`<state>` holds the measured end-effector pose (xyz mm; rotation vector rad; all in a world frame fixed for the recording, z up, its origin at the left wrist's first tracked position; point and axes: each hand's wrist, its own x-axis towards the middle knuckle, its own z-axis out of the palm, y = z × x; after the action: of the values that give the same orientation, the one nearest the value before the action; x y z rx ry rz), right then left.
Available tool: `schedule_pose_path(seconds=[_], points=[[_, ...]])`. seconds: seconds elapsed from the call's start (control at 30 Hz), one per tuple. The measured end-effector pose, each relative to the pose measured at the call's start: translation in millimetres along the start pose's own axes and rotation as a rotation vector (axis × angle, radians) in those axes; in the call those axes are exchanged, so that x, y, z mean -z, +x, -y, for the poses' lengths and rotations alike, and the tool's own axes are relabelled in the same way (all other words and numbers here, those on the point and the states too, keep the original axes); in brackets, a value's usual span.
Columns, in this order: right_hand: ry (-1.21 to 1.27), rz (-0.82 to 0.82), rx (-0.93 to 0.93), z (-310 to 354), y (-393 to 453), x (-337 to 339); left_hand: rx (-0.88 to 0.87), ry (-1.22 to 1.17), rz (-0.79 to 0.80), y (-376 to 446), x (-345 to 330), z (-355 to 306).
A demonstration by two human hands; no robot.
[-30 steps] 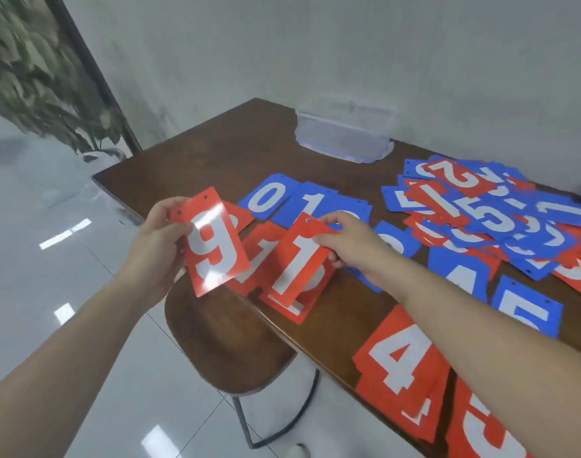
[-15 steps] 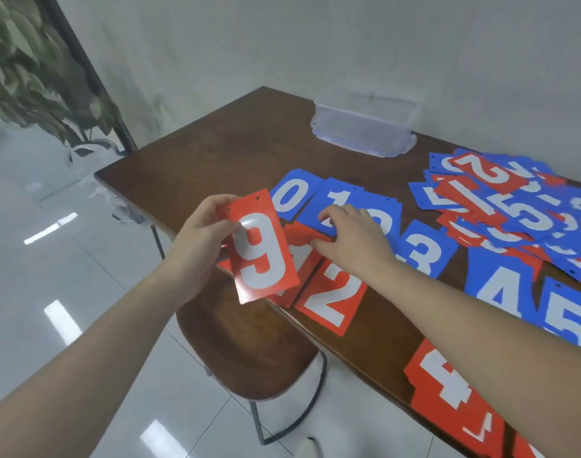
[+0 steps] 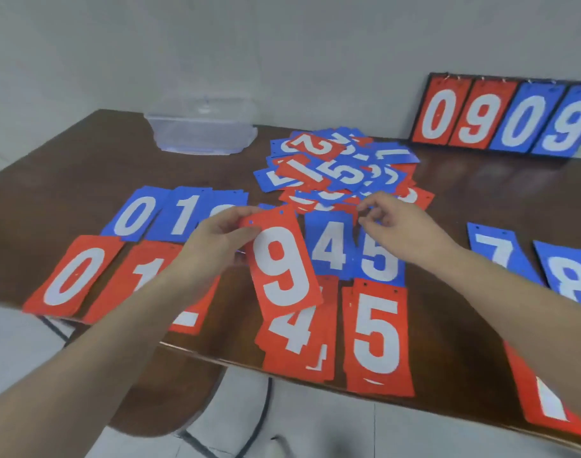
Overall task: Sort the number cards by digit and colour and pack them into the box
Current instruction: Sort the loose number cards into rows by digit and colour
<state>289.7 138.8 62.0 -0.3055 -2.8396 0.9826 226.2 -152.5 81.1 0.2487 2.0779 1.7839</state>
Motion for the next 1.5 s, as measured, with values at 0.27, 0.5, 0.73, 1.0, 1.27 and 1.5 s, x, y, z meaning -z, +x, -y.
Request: schedule_pose_path(seconds=[0.27, 0.5, 0.73, 1.0, 1.27, 1.5], points=[[0.054, -0.115, -0.115, -119.2, -65.1, 99.8, 0.005, 0.090, 0.245, -4.3, -170.5, -18.1], [0.054, -0.197, -0.169, -203.8, -118.4, 163.1, -0.005, 0.192, 0.462, -26.5, -313.1, -30.8], [0.098, -0.246, -0.200, -267.3, -158.3, 204.3, -0.040, 0.305, 0.627, -47.1, -434.0, -26.6], [0.130, -0.303, -0.245, -317.4, -184.3, 229.2, -0.363, 0.757, 0.693, -60.8, -518.7, -2.5], [0.151, -0.307, -0.276, -332.2, -185.9, 227.7, -0.703, 0.999, 0.527, -48.5, -521.3, 2.7], [0.169, -0.273, -0.203, -302.6, -156.6, 209.4, -0.651, 0.958, 0.379, -6.1, -455.9, -3.7]])
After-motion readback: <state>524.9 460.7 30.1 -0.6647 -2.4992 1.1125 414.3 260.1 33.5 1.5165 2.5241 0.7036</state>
